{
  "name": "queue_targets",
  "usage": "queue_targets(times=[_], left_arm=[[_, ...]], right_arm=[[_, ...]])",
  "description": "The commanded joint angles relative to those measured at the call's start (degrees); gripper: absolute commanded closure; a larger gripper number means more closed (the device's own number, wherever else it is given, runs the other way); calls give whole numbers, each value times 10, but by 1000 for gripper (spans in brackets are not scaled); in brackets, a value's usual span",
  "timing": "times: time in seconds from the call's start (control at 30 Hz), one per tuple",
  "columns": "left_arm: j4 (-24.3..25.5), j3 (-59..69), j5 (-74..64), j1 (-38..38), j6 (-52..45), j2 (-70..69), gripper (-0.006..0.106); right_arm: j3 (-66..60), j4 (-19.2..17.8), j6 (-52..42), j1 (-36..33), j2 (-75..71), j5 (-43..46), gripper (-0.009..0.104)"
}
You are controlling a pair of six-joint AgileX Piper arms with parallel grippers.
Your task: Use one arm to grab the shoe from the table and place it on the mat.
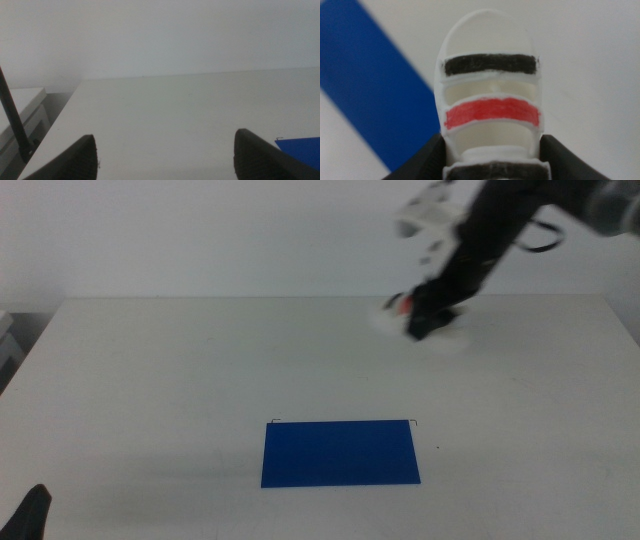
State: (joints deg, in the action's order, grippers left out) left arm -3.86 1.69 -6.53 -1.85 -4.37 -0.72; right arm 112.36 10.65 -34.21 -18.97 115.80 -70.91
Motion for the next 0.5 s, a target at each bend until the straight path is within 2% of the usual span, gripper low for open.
queue_targets(times=[0.0,0.27,0.47], left_arm=[[-6,4,47,-3,3,-8,7],[-6,4,47,-3,3,-8,7],[-6,4,47,-3,3,-8,7]], right_arm=[[18,-5,24,-36,-40,0,99],[18,-29,61,-144,-40,2,99],[18,-35,63,-173,-39,2,99]])
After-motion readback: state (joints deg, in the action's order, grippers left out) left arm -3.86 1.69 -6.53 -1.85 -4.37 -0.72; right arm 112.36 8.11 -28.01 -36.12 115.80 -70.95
